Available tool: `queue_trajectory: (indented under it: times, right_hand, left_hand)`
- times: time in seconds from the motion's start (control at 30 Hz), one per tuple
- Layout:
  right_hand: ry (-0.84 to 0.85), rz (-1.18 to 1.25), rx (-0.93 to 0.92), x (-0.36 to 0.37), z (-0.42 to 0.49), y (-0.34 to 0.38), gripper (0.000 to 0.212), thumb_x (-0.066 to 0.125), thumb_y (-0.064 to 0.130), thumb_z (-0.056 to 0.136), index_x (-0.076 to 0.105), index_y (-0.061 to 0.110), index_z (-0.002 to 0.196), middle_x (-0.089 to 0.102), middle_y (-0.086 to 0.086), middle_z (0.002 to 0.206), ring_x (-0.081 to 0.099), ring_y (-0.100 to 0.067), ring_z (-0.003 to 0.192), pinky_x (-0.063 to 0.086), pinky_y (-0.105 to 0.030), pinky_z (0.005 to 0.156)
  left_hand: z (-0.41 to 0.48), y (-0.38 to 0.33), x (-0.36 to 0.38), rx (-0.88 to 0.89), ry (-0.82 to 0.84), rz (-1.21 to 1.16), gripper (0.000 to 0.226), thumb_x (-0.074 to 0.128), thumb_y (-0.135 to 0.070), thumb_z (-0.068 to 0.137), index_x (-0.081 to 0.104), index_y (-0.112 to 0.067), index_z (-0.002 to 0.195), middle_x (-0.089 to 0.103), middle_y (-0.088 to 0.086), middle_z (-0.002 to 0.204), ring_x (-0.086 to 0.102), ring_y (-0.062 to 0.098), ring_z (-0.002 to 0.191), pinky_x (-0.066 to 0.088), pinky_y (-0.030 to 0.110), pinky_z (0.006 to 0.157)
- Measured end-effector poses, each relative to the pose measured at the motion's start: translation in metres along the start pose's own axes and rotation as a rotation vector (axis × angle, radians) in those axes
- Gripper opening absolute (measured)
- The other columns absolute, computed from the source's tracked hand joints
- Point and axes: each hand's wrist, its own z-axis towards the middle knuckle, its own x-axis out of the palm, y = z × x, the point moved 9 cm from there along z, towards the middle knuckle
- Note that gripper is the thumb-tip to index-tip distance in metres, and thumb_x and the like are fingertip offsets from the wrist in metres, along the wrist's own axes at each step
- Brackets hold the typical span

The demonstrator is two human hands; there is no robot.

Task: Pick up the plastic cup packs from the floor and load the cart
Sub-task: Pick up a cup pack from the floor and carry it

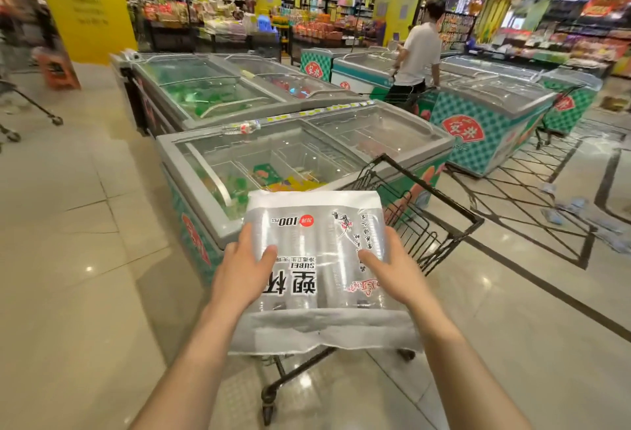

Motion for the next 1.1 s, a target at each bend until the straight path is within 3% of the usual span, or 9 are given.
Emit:
queue_trajectory:
  times: [0.13,0.33,0.43,0.53,0.6,0.7,0.83,1.0,1.1]
  right_hand:
    - [0.08,0.024,-0.047,0.029,0.071,0.0,0.078,0.054,0.06,0.084,0.021,0.032,0.149,0.048,0.006,0.145,0.055,-0.018,0.121,0.046,-0.043,0.099]
    - [0.265,0.004,-0.094,0.096,0.189,-0.023,0.082,0.055,0.05,0.093,0.01,0.022,0.155,0.022,0.001,0.16,0.029,-0.023,0.144,0.027,-0.036,0.111]
    - [0.373,0.026,-0.106,0.13,0.242,-0.039,0.081,0.054,0.049,0.093,0.009,0.022,0.155,0.023,0.0,0.16,0.029,-0.024,0.144,0.027,-0.036,0.111]
    - [0.444,0.033,-0.126,0.158,0.289,-0.055,0.077,0.054,0.045,0.095,0.011,0.02,0.155,0.023,-0.002,0.16,0.029,-0.024,0.143,0.025,-0.036,0.113]
    - [0.492,0.026,-0.121,0.178,0.312,-0.068,0.077,0.052,0.046,0.096,0.008,0.023,0.155,0.022,0.0,0.16,0.029,-0.025,0.143,0.025,-0.041,0.114]
    - [0.551,0.026,-0.089,0.206,0.329,-0.091,0.078,0.054,0.045,0.095,0.007,0.027,0.154,0.022,0.005,0.159,0.029,-0.023,0.143,0.026,-0.045,0.114]
    - [0.618,0.033,0.01,0.239,0.332,-0.136,0.077,0.058,0.035,0.095,0.011,0.022,0.154,0.023,0.006,0.159,0.028,-0.02,0.143,0.025,-0.039,0.113]
    - [0.662,0.027,0.155,0.274,0.328,-0.191,0.081,0.064,0.032,0.091,0.014,0.025,0.154,0.025,0.008,0.158,0.029,-0.019,0.143,0.026,-0.038,0.113]
    - [0.678,0.036,0.216,0.298,0.33,-0.213,0.083,0.064,0.033,0.091,0.011,0.026,0.155,0.022,0.008,0.159,0.027,-0.02,0.144,0.025,-0.04,0.114]
  left_hand:
    - [0.045,0.016,0.016,-0.09,-0.039,-0.019,0.061,0.045,-0.045,0.093,0.017,-0.041,0.147,0.048,0.014,0.131,0.048,0.035,0.122,0.039,0.041,0.092]
    - [0.109,0.058,0.051,-0.254,-0.094,-0.026,0.065,0.046,-0.043,0.095,0.014,-0.036,0.151,0.041,0.01,0.145,0.038,0.031,0.133,0.035,0.042,0.103]
    - [0.136,0.076,0.073,-0.309,-0.145,-0.032,0.068,0.047,-0.042,0.094,0.01,-0.042,0.151,0.042,0.009,0.146,0.04,0.03,0.132,0.036,0.044,0.104]
    - [0.157,0.09,0.104,-0.4,-0.183,-0.014,0.07,0.043,-0.047,0.094,0.001,-0.048,0.149,0.028,0.0,0.156,0.037,0.027,0.137,0.036,0.048,0.105]
    - [0.168,0.102,0.127,-0.453,-0.195,-0.008,0.069,0.043,-0.047,0.095,0.003,-0.045,0.151,0.026,-0.002,0.157,0.035,0.026,0.138,0.033,0.043,0.107]
    - [0.173,0.126,0.156,-0.547,-0.214,-0.01,0.069,0.048,-0.044,0.096,0.011,-0.036,0.153,0.031,0.004,0.155,0.035,0.027,0.139,0.032,0.04,0.111]
    - [0.162,0.158,0.198,-0.655,-0.196,-0.027,0.07,0.051,-0.045,0.094,0.011,-0.041,0.152,0.028,0.001,0.156,0.031,0.023,0.141,0.031,0.043,0.112]
    - [0.156,0.194,0.247,-0.681,-0.06,-0.044,0.073,0.051,-0.042,0.094,0.008,-0.037,0.153,0.021,-0.007,0.159,0.024,0.017,0.144,0.026,0.037,0.115]
    - [0.157,0.218,0.266,-0.698,0.0,-0.035,0.075,0.052,-0.042,0.094,0.006,-0.036,0.154,0.019,-0.007,0.16,0.019,0.017,0.146,0.024,0.042,0.117]
